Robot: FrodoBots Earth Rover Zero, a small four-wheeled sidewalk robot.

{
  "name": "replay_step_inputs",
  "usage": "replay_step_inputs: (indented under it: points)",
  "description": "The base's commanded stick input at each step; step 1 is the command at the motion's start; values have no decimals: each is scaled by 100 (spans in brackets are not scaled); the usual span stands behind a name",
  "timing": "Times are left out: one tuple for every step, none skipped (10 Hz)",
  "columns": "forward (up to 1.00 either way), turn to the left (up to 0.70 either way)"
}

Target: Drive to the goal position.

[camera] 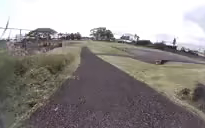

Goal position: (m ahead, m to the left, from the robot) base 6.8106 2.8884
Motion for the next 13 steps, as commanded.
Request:
replay_step_inputs:
  points:
    - [70, 12]
    - [70, 28]
    - [70, 35]
    - [70, 36]
    - [70, 21]
    - [70, 1]
    - [70, 1]
    - [70, 1]
    - [70, 1]
    - [70, 1]
    - [70, 1]
    - [70, 1]
    - [70, 1]
